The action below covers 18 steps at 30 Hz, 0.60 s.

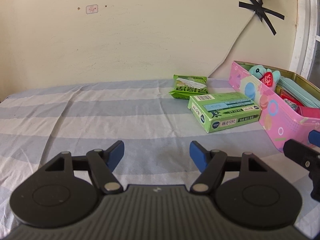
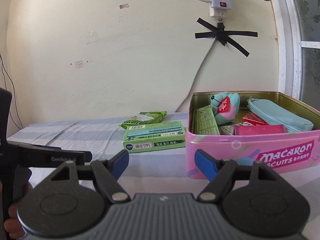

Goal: Organize objects
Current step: 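Move the right gripper back toward the green boxed product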

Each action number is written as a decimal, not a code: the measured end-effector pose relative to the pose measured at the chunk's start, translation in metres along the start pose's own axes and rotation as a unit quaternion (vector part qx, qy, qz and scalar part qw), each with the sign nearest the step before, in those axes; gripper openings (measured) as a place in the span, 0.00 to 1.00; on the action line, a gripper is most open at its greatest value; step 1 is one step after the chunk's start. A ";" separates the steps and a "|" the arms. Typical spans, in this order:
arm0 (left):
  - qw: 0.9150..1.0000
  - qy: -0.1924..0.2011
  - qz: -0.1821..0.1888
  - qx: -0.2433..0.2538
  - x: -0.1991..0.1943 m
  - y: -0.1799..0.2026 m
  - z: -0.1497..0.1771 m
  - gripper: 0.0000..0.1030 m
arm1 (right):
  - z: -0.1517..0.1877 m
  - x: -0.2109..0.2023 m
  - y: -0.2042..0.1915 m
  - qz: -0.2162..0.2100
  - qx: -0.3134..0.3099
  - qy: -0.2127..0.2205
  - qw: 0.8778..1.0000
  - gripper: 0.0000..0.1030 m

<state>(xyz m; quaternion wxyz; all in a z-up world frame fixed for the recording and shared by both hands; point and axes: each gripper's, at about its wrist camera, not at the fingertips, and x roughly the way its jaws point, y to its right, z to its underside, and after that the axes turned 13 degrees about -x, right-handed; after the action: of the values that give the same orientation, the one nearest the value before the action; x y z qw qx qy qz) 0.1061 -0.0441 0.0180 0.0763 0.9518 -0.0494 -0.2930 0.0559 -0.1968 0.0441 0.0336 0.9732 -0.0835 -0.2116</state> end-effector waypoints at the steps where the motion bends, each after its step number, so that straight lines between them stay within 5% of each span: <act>1: 1.000 0.002 -0.003 -0.007 0.001 -0.005 -0.003 0.72 | -0.003 0.002 -0.003 -0.006 -0.006 0.000 1.000 0.75; 6: 0.998 0.004 -0.024 -0.059 0.008 -0.033 -0.014 0.72 | -0.025 0.027 -0.025 -0.051 -0.061 -0.008 0.997 0.83; 11: 0.993 -0.012 -0.034 -0.111 0.017 -0.056 -0.019 0.72 | -0.064 0.081 -0.049 -0.066 -0.182 -0.033 0.980 0.91; 18: 0.992 -0.026 -0.021 -0.118 0.020 -0.055 -0.018 0.72 | -0.109 0.203 -0.028 -0.061 -0.160 -0.186 0.967 0.90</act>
<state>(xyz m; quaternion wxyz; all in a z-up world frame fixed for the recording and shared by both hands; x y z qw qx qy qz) 0.1353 0.0091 0.0117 0.1803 0.9291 0.0033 -0.3230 0.2878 -0.2019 0.0573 0.1600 0.9018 0.0065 -0.4014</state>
